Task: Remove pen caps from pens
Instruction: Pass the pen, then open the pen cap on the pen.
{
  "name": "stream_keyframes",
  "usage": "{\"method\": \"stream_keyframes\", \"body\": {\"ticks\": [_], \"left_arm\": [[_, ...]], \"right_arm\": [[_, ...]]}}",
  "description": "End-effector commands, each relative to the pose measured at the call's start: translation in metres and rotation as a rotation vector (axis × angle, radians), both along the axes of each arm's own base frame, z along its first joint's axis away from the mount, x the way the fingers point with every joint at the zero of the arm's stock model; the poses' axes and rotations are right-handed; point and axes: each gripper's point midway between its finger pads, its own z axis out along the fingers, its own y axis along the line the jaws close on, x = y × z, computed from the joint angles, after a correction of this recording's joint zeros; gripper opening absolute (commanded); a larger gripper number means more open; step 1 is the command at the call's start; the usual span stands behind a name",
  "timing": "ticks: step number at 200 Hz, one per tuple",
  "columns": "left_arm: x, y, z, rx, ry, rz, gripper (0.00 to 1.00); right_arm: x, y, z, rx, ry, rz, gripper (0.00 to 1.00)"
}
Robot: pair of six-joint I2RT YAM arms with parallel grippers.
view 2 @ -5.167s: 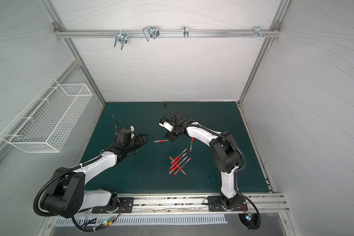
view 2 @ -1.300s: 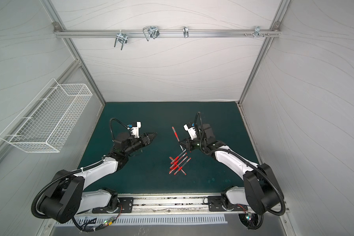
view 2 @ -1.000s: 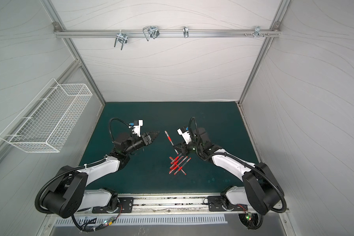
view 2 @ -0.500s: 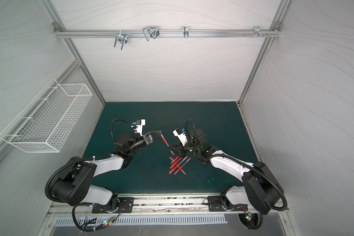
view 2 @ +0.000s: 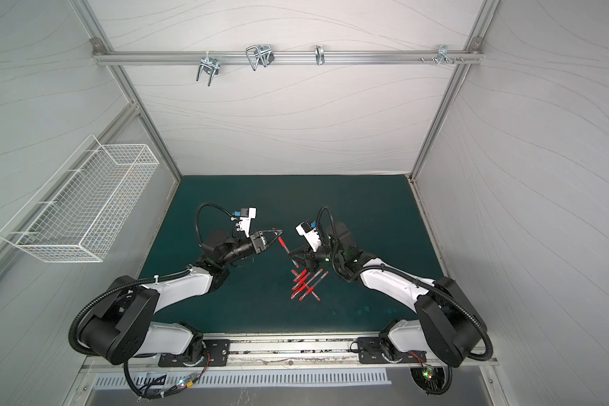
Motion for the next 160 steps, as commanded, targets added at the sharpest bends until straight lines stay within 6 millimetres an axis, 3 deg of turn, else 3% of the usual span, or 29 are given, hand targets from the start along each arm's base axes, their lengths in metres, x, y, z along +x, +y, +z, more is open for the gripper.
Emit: {"method": "stream_keyframes", "body": {"ticks": [1,21,37,52,66,113,160], "left_arm": [[0.003,-0.002,0.024,-0.019,-0.080,0.005,0.11],[0.003,-0.002,0.025,-0.014,-0.088,0.004,0.06],[-0.001,-0.004,0.027,-0.008,-0.113,-0.022,0.03],[-0.006,-0.009,0.028,0.008,-0.143,-0.052,0.01],[-0.009,-0.013,0.027,0.024,-0.157,-0.069,0.01],[-0.024,-0.026,0.033,0.024,-0.219,-0.150,0.00],[-0.040,-0.042,0.039,0.021,-0.254,-0.235,0.01]], "right_arm": [[-0.001,0.006,0.003,0.013,-0.034,0.027,0.00],[-0.001,0.005,0.002,0.007,-0.034,0.022,0.04],[-0.003,0.005,0.003,0.006,-0.027,0.033,0.20],[-0.011,0.005,0.010,0.040,-0.027,0.080,0.49],[-0.017,0.001,0.019,0.090,-0.031,0.110,0.57],[-0.011,-0.016,0.037,0.225,0.026,0.123,0.61],[-0.008,-0.014,0.038,0.277,0.113,0.173,0.50]]}}
